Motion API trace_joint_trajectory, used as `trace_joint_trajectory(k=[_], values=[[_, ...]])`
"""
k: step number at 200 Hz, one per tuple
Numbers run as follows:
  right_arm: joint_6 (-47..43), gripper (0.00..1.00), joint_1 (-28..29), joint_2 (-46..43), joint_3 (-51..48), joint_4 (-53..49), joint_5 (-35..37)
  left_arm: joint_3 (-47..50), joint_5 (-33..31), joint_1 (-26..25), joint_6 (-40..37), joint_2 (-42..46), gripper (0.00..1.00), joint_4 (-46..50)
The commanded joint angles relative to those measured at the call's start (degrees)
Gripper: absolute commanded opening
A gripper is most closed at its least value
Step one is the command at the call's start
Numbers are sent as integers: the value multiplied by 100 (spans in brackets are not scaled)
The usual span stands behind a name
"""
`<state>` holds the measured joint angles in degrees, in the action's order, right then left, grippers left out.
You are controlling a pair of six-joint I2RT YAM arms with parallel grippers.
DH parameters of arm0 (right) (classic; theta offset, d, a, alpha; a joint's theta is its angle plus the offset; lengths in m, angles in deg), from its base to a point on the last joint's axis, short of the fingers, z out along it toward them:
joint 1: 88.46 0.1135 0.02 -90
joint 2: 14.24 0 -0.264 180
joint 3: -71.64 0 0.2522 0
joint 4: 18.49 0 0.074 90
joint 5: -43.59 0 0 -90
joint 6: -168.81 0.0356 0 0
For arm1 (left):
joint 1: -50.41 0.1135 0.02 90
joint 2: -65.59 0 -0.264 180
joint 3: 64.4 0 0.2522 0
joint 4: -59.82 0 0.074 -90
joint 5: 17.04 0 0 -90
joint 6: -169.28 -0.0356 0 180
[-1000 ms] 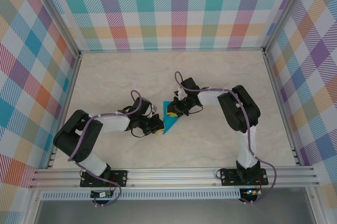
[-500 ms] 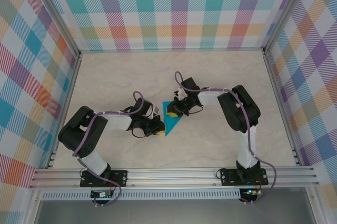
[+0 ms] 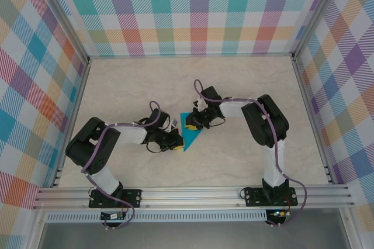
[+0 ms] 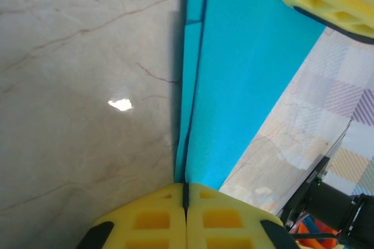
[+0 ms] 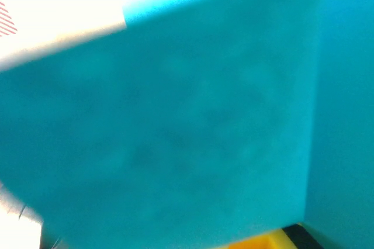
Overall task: Fold a paper plane with a square sheet of paper (pick it up from the middle)
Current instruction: Fourth fold the wing at the center of the table.
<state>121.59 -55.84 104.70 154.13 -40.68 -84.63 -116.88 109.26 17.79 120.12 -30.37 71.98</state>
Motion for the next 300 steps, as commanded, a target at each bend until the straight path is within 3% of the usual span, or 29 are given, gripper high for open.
trace_joint_trajectory(k=[1, 71, 187, 213, 254, 285, 300], values=[[-95, 16, 86, 712, -351, -502, 814, 47, 94, -157, -110, -160, 1, 635], [-95, 16, 86, 745, -387, -514, 895, -224, 39, -271, -568, -245, 13, 1353], [-95, 16, 86, 780, -370, -596, 954, -716, -483, -710, -959, -865, 8, 2432], [-95, 16, 86, 790, -360, -643, 1009, -649, -644, -781, -870, -384, 10, 2473], [-104, 15, 86, 794, -360, -648, 1027, -551, -1425, -713, -284, 873, 14, 2384], [-139, 15, 86, 791, -333, -696, 1046, -509, -1765, -636, 276, 1326, 14, 1810], [-132, 15, 86, 799, -325, -697, 1039, -421, -1739, -623, 680, 1322, 13, 1008]])
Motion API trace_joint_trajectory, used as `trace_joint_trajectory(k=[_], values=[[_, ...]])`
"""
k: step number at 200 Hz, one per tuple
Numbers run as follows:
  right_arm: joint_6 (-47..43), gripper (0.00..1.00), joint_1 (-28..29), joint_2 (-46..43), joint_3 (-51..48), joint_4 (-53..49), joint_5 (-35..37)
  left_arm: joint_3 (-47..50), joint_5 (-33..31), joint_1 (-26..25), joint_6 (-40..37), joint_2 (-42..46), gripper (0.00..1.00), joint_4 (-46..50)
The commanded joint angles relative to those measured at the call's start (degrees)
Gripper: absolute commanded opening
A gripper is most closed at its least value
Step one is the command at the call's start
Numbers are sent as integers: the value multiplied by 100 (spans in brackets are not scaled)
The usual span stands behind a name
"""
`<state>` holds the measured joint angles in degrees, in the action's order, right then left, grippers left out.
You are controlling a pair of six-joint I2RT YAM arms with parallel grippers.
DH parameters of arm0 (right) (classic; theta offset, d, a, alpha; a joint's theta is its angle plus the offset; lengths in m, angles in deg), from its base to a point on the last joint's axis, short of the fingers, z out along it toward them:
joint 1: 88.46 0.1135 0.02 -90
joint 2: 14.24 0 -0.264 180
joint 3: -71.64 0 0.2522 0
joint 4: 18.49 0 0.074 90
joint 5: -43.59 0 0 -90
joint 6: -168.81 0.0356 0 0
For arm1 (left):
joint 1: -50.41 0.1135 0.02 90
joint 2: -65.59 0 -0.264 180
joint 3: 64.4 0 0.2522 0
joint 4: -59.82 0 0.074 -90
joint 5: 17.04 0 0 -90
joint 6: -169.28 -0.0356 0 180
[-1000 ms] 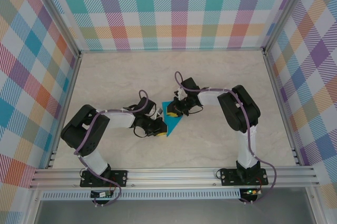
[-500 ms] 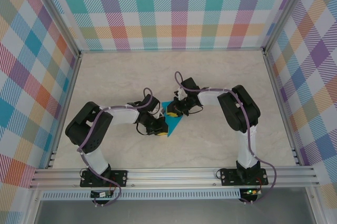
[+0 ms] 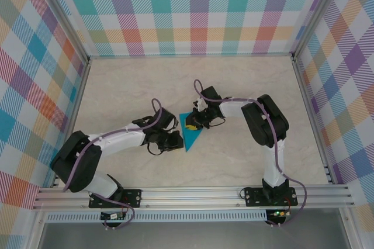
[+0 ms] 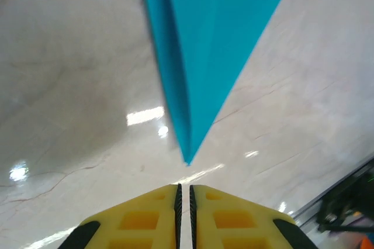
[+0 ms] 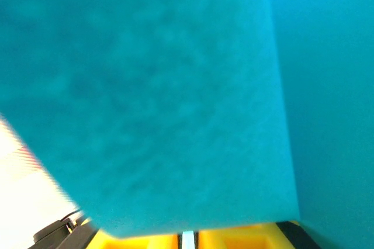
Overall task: Fold a paper plane with a square sheet of paper (pick it up from the middle)
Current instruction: Fourth fold the wing at the center of the table.
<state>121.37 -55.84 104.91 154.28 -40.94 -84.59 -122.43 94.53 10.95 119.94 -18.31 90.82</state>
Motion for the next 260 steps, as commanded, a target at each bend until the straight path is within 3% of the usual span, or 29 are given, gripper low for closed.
trace_joint_trajectory(k=[1, 58, 89, 184, 260], values=[[-109, 15, 86, 777, -340, -674, 1033, 136, -253, 62, 719, 108, 13, -922], [-152, 15, 85, 759, -340, -726, 1015, 477, -56, 62, 1674, -584, 12, -2743], [-148, 15, 86, 759, -358, -714, 1016, 601, 81, 53, 1879, -843, 12, -3171], [-148, 15, 86, 790, -371, -751, 1033, 1096, 528, -108, 1451, -1199, 13, -2515], [-122, 15, 83, 812, -427, -742, 1083, 1055, 764, -193, 776, -578, 15, -1416]])
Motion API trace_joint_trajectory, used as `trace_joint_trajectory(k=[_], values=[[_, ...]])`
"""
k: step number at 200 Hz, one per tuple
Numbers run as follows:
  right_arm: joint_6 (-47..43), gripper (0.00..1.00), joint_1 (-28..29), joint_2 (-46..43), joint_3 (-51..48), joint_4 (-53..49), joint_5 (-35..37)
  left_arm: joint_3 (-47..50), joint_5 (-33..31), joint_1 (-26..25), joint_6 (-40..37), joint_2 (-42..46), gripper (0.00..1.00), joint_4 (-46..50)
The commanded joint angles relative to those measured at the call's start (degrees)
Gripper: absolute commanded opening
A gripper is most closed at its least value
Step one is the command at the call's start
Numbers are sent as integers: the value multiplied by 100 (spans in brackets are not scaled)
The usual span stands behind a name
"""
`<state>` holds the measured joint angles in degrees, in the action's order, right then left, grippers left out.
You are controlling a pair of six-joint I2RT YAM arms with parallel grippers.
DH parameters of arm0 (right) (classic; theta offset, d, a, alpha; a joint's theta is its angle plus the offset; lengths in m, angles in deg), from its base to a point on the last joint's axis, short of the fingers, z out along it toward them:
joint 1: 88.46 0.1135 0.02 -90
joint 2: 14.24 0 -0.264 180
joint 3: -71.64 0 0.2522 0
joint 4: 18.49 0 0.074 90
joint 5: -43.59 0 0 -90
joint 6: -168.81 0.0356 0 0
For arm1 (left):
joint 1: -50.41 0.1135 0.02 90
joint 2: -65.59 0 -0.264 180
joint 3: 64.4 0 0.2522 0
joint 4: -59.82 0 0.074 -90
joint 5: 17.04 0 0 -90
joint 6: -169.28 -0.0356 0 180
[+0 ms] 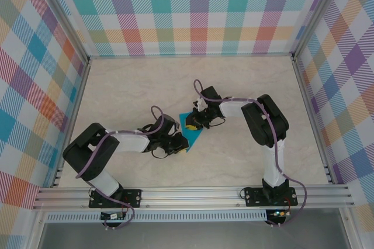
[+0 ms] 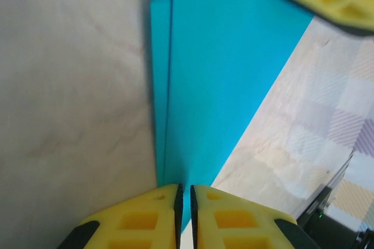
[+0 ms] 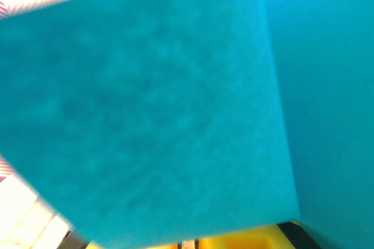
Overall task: Fold a paper plane with a square sheet of paper (pick it up from the middle)
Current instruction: Fourth fold the wing at the center of the table.
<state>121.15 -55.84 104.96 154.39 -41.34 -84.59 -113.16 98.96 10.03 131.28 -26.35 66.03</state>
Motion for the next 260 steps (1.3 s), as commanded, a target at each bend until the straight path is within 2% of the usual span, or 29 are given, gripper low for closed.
trace_joint_trajectory(k=[1, 22, 66, 95, 145, 198, 260], values=[[-102, 15, 80, 807, -438, -701, 1088, 127, 328, -102, -367, 232, 15, 1072], [-86, 15, 86, 826, -465, -683, 1071, 125, 429, -101, -415, 428, 15, 1049], [113, 16, 94, 748, -671, -435, 1011, 14, -289, -101, -41, 1252, 16, 1169], [315, 16, 137, 662, -866, -193, 994, -15, -608, -91, 335, 1399, 17, 751], [318, 16, 177, 668, -886, -187, 1030, -132, -701, -107, 723, 701, 18, -326], [257, 16, 174, 702, -800, -296, 1033, -356, -615, -104, 925, -125, 18, -934], [214, 16, 174, 720, -716, -418, 1078, -96, -455, -228, 846, -497, 18, -280]])
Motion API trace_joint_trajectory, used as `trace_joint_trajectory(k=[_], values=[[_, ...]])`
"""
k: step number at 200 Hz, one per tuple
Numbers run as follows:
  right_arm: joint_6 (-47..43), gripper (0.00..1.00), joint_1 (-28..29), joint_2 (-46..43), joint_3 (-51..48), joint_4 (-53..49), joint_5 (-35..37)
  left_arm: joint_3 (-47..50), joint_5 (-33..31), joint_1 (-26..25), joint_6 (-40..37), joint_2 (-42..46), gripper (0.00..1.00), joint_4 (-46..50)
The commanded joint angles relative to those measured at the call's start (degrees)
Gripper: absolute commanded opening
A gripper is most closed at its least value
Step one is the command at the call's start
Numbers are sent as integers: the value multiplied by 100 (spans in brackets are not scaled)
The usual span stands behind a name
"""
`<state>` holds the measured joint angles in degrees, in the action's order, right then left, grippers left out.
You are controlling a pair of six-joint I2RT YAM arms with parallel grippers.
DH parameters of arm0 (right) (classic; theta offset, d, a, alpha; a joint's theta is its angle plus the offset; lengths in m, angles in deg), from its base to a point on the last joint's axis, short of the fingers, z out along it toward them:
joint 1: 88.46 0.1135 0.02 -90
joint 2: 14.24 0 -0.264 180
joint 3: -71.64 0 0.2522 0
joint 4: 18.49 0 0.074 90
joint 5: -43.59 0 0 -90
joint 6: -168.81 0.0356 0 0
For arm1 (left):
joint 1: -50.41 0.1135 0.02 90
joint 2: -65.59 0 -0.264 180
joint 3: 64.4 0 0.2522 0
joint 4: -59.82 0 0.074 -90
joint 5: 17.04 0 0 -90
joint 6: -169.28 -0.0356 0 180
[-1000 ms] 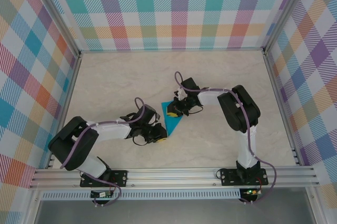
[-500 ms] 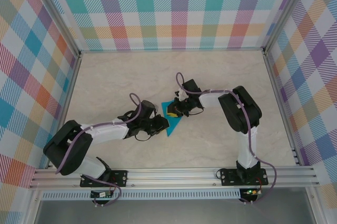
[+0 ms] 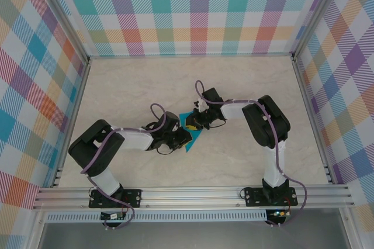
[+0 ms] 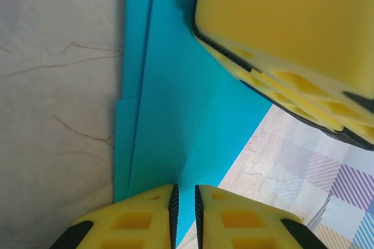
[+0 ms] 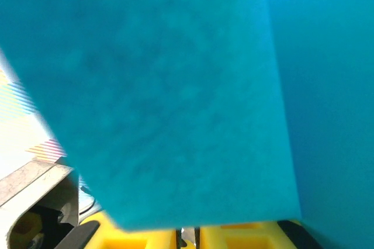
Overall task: Fold a paper plane with a square sheet of paper (pick it up from the middle)
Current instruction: Fourth fold the wing at the center of the table.
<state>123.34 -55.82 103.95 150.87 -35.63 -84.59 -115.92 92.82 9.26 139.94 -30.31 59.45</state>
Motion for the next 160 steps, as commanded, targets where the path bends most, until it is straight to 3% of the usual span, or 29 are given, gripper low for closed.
trace_joint_trajectory(k=[1, 58, 113, 160], values=[[-5, 16, 172, 820, -362, -993, 1076, 185, 168, -154, -33, -107, 18, 399], [-15, 17, 172, 846, -325, -1064, 1128, 445, 269, -448, -261, 12, 17, 875], [0, 17, 174, 863, -342, -1058, 1137, -126, 6, -520, -664, 325, 17, 1853], [-4, 17, 172, 891, -333, -1067, 1139, -40, -50, -535, -736, 325, 17, 2175]])
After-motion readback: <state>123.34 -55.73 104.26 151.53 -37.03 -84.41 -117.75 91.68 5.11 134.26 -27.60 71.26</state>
